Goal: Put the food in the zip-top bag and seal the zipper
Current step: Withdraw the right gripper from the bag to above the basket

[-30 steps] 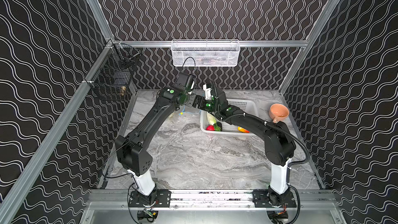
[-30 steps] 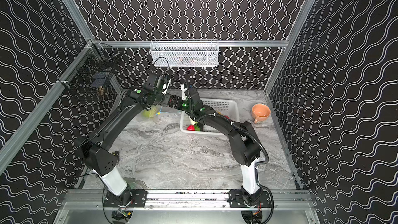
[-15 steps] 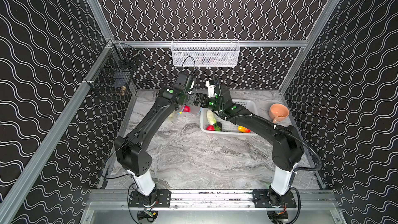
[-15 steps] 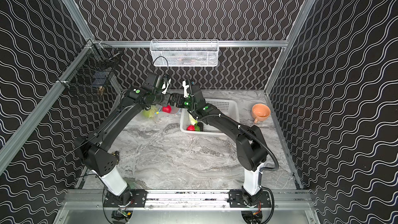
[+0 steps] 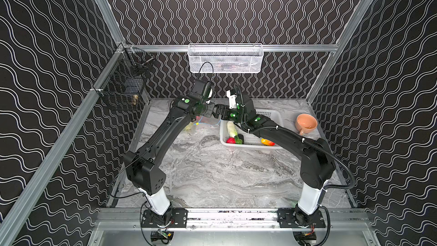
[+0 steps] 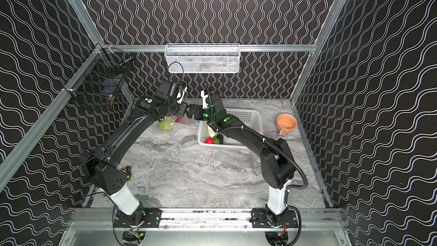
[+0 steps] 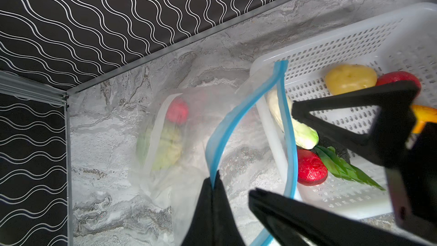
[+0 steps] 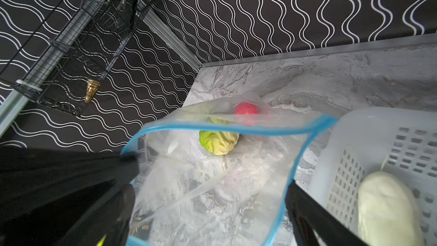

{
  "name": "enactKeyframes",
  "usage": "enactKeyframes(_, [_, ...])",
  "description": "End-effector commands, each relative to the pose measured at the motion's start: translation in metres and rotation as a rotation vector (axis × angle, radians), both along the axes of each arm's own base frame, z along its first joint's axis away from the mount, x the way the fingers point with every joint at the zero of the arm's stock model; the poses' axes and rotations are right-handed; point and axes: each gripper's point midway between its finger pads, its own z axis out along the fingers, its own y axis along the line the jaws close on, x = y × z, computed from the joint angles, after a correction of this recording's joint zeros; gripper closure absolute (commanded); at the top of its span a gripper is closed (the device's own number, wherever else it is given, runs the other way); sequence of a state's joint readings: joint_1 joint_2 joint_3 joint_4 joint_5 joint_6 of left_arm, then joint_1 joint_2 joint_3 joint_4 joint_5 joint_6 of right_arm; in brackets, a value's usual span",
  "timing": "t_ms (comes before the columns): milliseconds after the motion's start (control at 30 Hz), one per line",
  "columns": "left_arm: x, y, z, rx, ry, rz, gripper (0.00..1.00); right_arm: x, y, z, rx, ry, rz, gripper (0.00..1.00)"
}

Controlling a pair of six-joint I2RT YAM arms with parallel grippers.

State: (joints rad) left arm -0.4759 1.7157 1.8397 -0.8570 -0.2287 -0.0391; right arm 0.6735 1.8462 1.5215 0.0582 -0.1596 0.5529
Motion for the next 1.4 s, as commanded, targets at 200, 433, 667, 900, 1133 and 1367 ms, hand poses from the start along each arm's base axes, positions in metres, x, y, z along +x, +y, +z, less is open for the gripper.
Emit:
enactKeyframes(200, [0.003, -0.009, 0.0, -0.049, 0.011, -0.016, 1.0, -0.004, -0.029, -0.002, -0.099, 0.01, -0.051, 0.01])
enactKeyframes(433, [-0.001, -0.014, 0.001, -0.055, 0.015, -0.067, 1.0, 0.0, -0.065, -0.014, -0.224, 0.043, -0.137, 0.01])
enactKeyframes(667, [-0.004, -0.006, 0.001, -0.042, -0.008, -0.054, 1.0, 0.004, -0.1, -0.02, -0.331, 0.085, -0.26, 0.01])
enactKeyframes(900, [0.0, 0.003, 0.006, -0.042, -0.019, -0.005, 1.0, 0.004, -0.14, -0.032, -0.478, 0.183, -0.44, 0.01])
enactKeyframes(1133, [0.001, -0.007, 0.001, -0.08, 0.014, -0.024, 1.0, -0.002, -0.172, -0.053, -0.64, 0.219, -0.531, 0.01])
enactKeyframes(1367, [0.001, -0.006, 0.001, -0.071, 0.009, -0.026, 1.0, 0.005, -0.214, -0.077, -0.73, 0.355, -0.582, 0.01])
